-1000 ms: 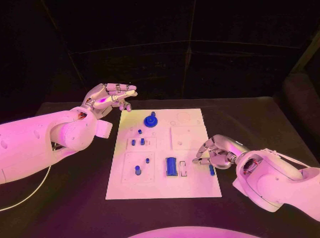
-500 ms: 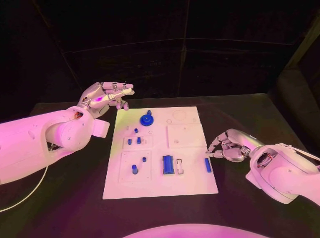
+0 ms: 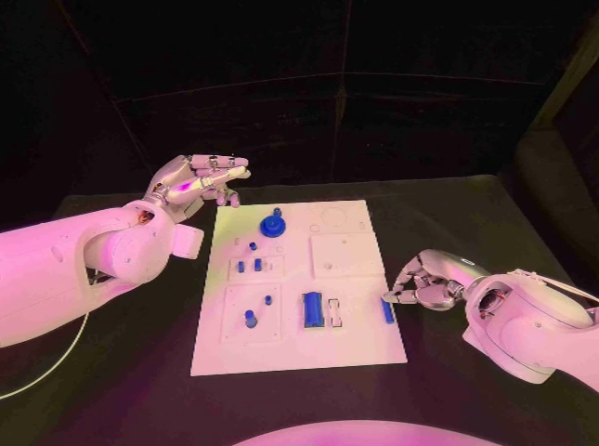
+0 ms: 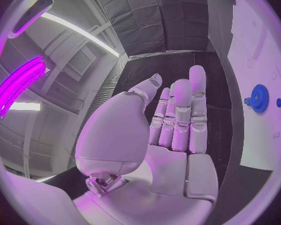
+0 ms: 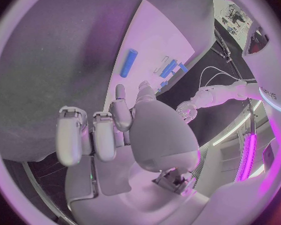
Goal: Assemble the parts on the task board
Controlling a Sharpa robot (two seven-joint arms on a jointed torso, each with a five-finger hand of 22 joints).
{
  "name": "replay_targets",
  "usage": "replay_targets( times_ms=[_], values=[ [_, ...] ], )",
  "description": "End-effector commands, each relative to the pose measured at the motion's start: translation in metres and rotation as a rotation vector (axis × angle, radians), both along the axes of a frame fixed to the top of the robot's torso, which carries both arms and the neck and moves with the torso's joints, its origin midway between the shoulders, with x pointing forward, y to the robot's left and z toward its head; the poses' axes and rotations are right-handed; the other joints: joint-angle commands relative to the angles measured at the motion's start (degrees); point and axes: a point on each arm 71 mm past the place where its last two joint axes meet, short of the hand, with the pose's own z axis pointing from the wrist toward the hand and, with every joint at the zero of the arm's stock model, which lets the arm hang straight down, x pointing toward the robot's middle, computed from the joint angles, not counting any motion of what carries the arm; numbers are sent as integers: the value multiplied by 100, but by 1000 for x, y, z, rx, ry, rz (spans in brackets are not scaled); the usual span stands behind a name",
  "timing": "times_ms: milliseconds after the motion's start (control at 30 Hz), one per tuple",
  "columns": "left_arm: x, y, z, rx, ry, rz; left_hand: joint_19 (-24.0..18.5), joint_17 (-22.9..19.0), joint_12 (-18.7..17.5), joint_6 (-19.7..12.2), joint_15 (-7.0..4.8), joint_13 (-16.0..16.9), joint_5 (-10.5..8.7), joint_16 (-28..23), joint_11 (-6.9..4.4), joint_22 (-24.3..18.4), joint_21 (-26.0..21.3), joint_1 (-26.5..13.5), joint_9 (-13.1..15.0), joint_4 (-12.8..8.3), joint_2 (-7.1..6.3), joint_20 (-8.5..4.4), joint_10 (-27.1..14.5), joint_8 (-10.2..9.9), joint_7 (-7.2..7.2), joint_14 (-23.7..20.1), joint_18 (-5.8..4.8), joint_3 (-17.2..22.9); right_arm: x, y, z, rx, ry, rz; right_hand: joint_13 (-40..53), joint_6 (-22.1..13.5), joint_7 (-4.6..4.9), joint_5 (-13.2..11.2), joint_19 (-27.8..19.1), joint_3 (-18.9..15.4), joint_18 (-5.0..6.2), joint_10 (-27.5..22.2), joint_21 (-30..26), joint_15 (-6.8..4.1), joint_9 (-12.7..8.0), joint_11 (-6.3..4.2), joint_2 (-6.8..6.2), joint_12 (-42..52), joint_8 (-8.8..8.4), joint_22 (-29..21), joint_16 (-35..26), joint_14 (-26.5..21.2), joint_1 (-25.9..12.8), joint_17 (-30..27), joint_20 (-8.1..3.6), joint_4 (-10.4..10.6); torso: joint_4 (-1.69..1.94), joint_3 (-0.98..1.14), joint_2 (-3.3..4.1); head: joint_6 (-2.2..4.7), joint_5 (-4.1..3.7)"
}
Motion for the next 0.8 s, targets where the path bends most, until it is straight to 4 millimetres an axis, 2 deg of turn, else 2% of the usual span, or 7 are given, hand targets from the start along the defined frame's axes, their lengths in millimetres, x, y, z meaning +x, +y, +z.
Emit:
replay_targets(
  times_ms=[33,200,367,500,600,800],
  values=[
    [0,-1,2,-17,-7,-11,8,-4,42,-38,-7,8,25,30,-2,-10,-20,-21,8,13,36,27,-59,27,-13,-43,79,-45,-1,3,-3,-83,17,37,1003,40,4,-49,71,-17,-62,356,42,14,26,-136,-30,1189,36,682,37,462,-29,815,10,48,-11,1,-8,-2,-17],
    [1,-2,1,-18,-6,-15,9,-14,48,-41,-9,7,34,29,-5,-13,-23,-5,8,10,49,27,-66,31,-17,-46,79,-45,-1,6,-5,-116,24,56,1036,32,1,-153,69,-10,-63,356,46,12,80,-138,-128,1227,43,688,47,462,-75,836,5,96,4,3,-8,15,-29],
    [1,-2,1,-19,-5,-18,9,-14,48,-41,-9,7,34,29,-5,-13,-23,-5,8,10,49,27,-66,31,-17,-46,79,-45,0,7,-6,-144,21,60,1048,26,1,-179,70,13,-63,357,48,13,98,-139,-150,1241,45,692,51,462,-54,843,5,88,14,-4,0,16,-49],
    [1,-2,1,-19,-5,-17,9,-14,48,-41,-9,7,34,29,-5,-13,-23,-5,8,10,49,27,-66,31,-17,-46,79,-45,1,9,-6,-167,19,59,1052,18,2,-168,72,48,-64,351,51,13,128,-138,-202,1242,48,698,54,462,5,851,5,71,6,0,1,11,-40],
    [1,-2,0,-17,-3,-18,9,-14,48,-41,-9,7,34,29,-5,-13,-23,-5,8,10,49,27,-66,31,-17,-46,79,-45,1,10,-8,-181,23,60,1056,19,1,-171,71,81,-65,347,53,14,153,-138,-243,1244,54,701,55,461,71,853,5,50,14,-5,3,10,-52],
    [-1,-1,-4,-11,5,-21,10,-20,52,-44,-10,7,39,28,-5,-15,-26,7,8,6,54,26,-71,34,-17,-50,80,-46,3,15,-11,-199,34,73,1039,-3,11,-155,66,174,-64,322,51,17,209,-132,-259,1206,53,702,46,455,304,840,7,-51,7,-5,-3,2,-47]
  ],
)
